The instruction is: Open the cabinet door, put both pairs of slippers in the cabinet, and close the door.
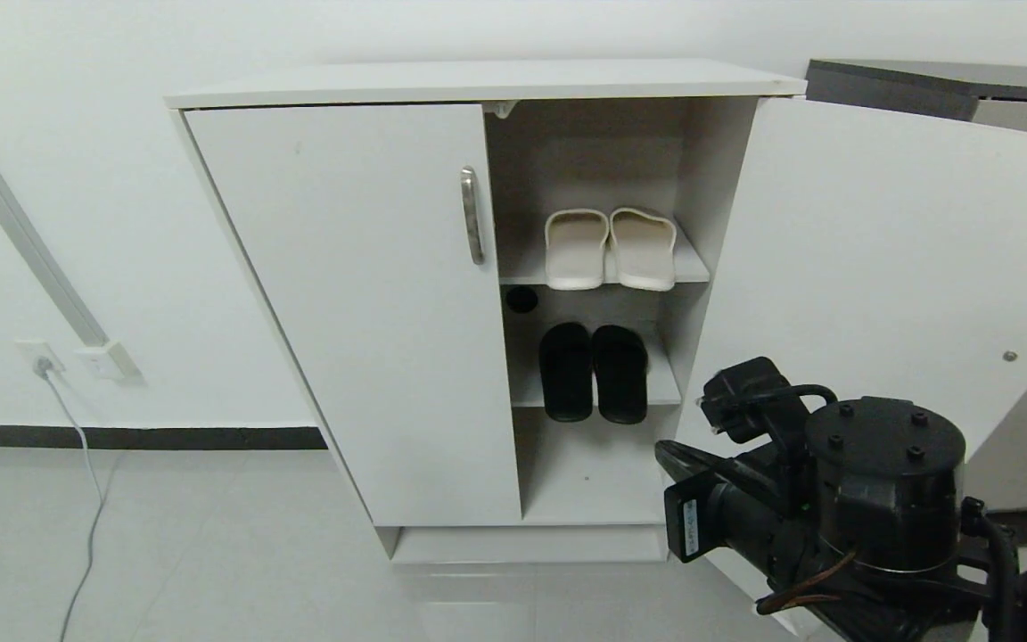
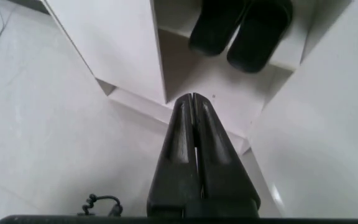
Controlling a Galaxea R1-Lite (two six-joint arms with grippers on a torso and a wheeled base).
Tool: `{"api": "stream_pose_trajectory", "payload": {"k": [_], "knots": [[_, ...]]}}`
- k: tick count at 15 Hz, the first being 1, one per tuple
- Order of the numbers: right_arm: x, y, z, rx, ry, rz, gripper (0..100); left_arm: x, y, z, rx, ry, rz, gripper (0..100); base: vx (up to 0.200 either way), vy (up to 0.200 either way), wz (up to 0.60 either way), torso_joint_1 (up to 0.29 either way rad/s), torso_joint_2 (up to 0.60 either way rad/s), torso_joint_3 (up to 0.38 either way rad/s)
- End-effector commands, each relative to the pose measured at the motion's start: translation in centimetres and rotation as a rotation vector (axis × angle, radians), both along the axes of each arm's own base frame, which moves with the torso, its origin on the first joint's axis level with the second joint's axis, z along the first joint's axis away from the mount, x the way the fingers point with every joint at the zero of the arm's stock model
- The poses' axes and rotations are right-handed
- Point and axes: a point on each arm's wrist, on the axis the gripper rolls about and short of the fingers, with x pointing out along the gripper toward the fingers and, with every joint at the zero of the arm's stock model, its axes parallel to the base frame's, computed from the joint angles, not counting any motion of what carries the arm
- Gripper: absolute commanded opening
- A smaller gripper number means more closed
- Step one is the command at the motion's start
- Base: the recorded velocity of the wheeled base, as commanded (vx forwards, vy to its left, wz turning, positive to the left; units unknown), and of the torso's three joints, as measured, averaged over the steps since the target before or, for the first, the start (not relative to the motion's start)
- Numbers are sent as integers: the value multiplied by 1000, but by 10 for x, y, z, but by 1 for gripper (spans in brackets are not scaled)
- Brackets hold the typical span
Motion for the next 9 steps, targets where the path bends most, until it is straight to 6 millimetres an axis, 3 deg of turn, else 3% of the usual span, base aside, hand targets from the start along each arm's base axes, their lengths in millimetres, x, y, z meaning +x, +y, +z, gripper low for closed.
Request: {"api": "stream_pose_trajectory", "payload": {"k": [1, 9], "knots": [[1, 0, -5, -12, 9, -1, 0, 0, 0, 0, -1, 0, 0, 0, 0, 0, 0, 0, 0, 0], [4, -3, -11, -31, 24, -14, 0, 0, 0, 0, 2, 0, 0, 0, 0, 0, 0, 0, 0, 0]]}}
